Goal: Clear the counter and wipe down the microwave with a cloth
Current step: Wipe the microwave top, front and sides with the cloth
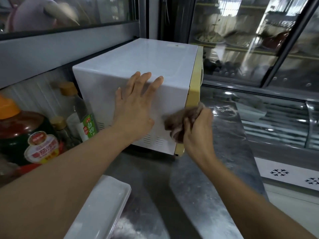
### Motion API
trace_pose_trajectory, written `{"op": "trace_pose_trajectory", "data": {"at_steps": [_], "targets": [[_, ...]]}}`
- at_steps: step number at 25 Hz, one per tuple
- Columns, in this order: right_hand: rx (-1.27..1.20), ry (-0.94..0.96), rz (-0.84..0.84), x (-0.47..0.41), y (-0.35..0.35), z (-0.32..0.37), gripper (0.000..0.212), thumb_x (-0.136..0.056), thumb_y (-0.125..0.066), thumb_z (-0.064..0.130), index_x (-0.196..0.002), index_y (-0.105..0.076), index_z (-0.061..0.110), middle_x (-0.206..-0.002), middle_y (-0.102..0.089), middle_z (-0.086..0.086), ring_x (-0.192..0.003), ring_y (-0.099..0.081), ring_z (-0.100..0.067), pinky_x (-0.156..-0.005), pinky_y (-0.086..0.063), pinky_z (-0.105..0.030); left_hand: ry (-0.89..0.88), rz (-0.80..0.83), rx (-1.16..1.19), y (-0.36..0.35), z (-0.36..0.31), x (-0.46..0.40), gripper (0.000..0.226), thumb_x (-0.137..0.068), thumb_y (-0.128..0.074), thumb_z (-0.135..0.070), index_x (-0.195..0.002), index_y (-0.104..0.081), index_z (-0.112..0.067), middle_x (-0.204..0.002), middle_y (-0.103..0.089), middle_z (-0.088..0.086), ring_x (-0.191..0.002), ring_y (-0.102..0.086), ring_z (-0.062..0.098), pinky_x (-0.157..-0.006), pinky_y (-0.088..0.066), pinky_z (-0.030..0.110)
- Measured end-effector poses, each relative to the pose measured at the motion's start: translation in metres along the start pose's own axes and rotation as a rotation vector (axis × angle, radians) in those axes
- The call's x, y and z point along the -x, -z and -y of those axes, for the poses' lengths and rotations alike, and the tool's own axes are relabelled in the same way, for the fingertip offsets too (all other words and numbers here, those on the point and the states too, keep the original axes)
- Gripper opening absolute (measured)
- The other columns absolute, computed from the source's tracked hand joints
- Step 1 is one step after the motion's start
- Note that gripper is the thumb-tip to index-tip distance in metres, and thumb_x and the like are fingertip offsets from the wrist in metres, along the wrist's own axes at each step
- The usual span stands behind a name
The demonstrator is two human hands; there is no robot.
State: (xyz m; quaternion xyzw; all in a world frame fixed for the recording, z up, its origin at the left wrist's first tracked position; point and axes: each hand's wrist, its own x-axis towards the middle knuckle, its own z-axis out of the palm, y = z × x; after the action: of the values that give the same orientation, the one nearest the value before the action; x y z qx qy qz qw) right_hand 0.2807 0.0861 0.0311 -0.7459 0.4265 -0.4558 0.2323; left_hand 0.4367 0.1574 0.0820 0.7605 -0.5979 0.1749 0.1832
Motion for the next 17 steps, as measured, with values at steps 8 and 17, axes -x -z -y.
{"op": "trace_pose_trajectory", "data": {"at_steps": [8, 17], "targets": [[-0.139, -0.031, -0.004, 0.005, -0.009, -0.003, 0.035, -0.092, -0.048, 0.008, -0.123, -0.032, 0.004, -0.122, -0.034, -0.008, -0.118, -0.035, -0.019, -0.107, -0.032, -0.033, -0.004, -0.047, 0.014, -0.008, 0.001, -0.002, 0.108, -0.065, -0.075, -0.018, -0.144, -0.003, -0.037, -0.153, -0.007, -0.001, -0.145, 0.001, 0.024, -0.111, -0.02, 0.061], [-0.042, -0.161, 0.124, 0.058, -0.051, -0.073, 0.023, -0.091, -0.053, 0.005, -0.106, -0.036, 0.005, -0.108, -0.029, -0.005, -0.099, -0.03, -0.01, -0.09, -0.032, -0.019, -0.015, -0.104, 0.031, -0.014, 0.001, -0.003, 0.104, -0.065, -0.07, -0.018, -0.146, -0.008, -0.035, -0.154, -0.012, 0.002, -0.145, -0.003, 0.027, -0.108, -0.024, 0.062]]}}
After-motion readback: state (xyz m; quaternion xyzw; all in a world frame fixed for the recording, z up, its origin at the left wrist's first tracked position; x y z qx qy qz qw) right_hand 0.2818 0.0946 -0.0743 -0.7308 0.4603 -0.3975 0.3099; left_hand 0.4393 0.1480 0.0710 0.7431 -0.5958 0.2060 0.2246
